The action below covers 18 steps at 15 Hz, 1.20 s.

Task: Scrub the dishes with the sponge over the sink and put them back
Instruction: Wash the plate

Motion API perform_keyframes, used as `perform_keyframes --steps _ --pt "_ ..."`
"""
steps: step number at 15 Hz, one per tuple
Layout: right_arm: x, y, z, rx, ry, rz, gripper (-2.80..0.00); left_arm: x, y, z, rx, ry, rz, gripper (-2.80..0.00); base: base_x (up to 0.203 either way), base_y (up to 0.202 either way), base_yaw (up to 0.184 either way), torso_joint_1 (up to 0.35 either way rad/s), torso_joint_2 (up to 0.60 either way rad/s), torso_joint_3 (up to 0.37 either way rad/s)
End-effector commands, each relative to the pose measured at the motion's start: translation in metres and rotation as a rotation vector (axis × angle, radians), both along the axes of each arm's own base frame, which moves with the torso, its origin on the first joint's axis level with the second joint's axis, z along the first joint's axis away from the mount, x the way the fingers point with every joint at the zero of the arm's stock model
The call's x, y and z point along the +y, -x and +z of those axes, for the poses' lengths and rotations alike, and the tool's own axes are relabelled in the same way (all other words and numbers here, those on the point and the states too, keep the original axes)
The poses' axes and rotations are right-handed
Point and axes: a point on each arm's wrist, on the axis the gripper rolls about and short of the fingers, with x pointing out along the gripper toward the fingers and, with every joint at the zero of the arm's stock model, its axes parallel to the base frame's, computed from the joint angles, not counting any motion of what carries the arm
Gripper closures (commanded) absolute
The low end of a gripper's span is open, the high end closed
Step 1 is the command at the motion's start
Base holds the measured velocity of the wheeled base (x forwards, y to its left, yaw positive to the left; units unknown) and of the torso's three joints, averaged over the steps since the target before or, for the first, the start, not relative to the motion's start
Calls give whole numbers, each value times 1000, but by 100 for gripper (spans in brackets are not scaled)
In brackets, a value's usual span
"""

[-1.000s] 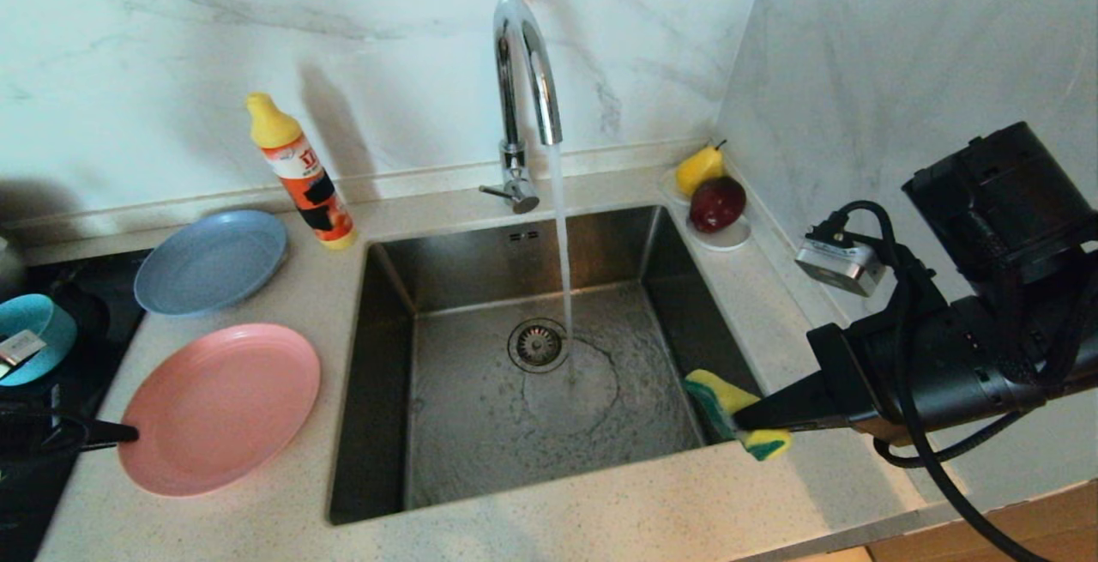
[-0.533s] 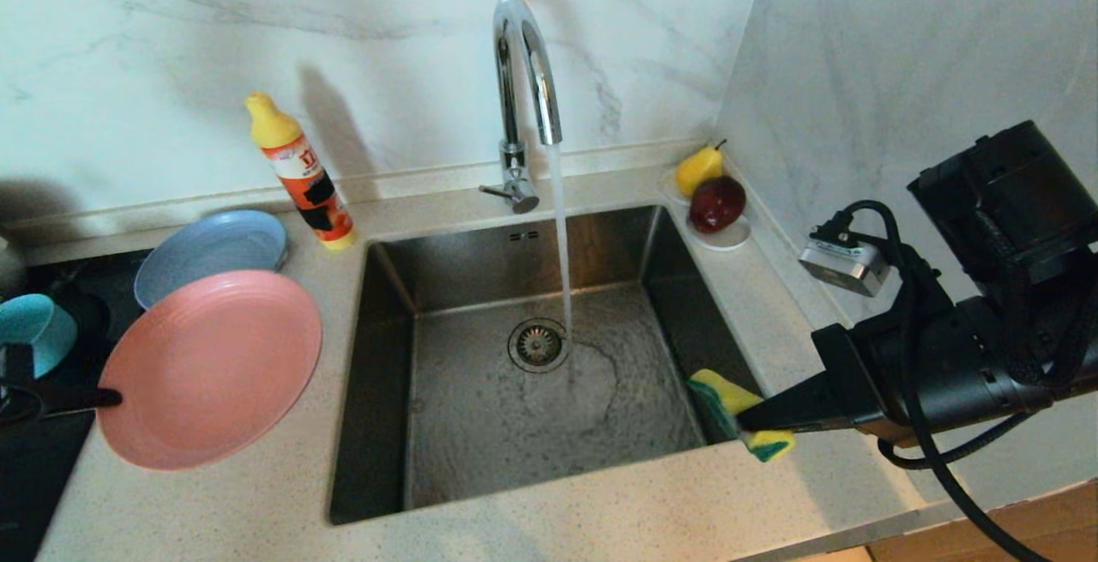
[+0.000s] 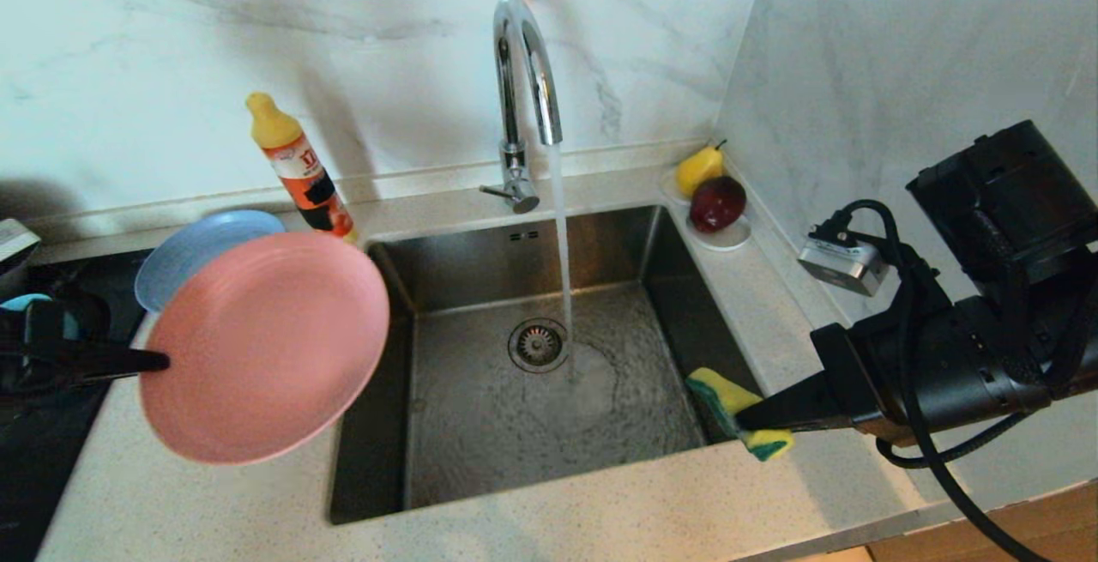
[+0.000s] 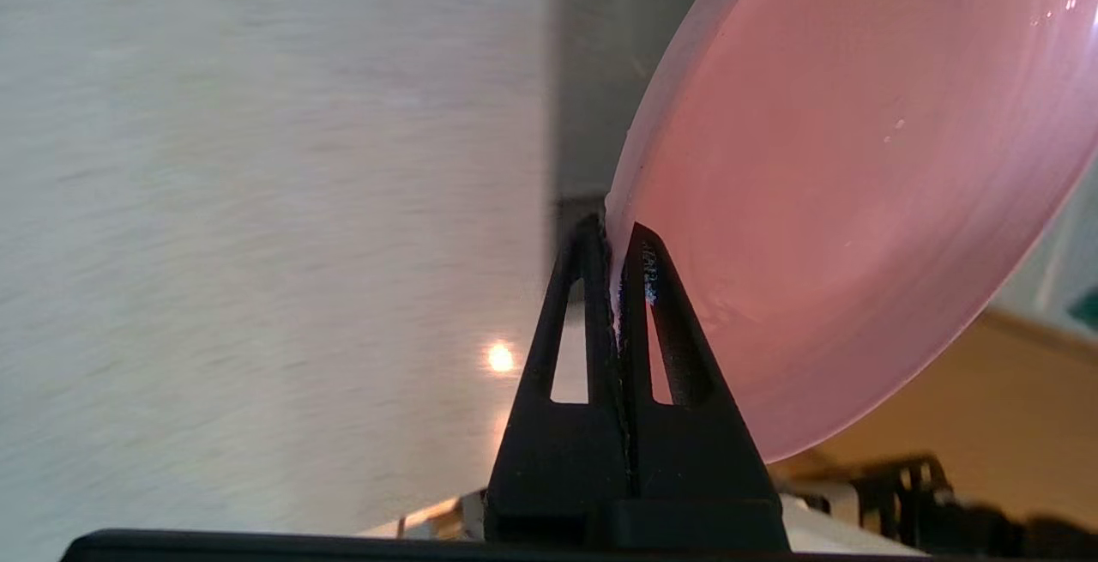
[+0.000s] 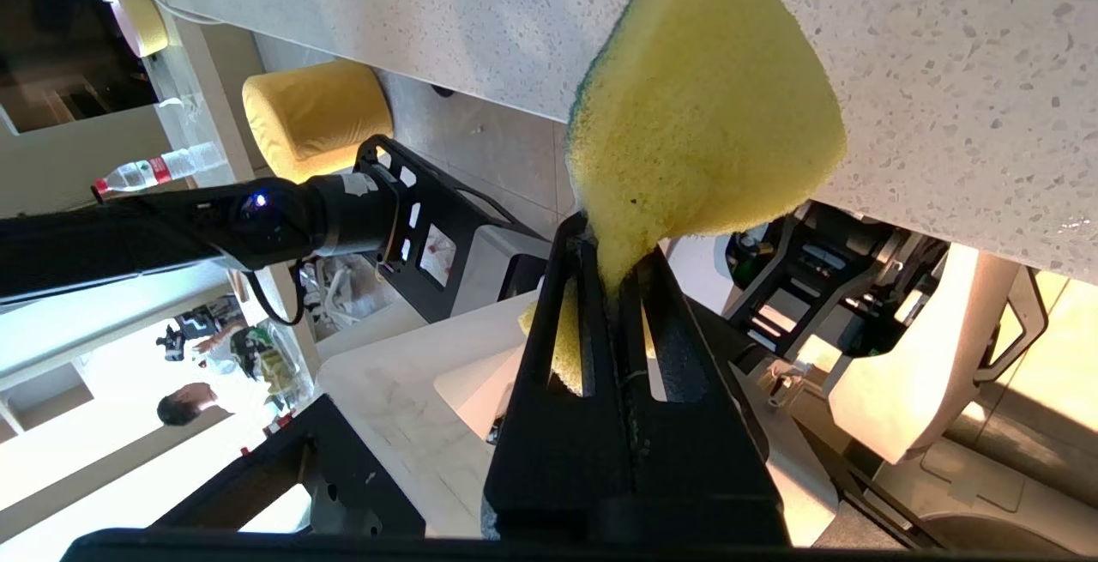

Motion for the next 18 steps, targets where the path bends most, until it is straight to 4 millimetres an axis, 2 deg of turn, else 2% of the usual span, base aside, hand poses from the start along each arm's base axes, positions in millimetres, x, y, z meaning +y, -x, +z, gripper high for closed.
perform_keyframes --steps 1,6,10,13,18 --pt "-1 1 1 1 -4 1 0 -31 -13 9 14 -31 -66 0 0 0 0 0 0 0" --pt "-2 1 4 -11 -11 1 0 -87 -55 12 59 -65 -114 0 0 0 0 0 0 0" --pt "-4 3 7 -24 -17 -2 0 -123 -89 -4 95 -83 -107 0 0 0 0 0 0 0" --pt "-7 9 12 -41 -28 -3 0 -145 -103 -15 100 -74 -133 0 0 0 0 0 0 0" --pt "-10 13 15 -54 -36 -1 0 -171 -118 -20 97 -54 -166 0 0 0 0 0 0 0"
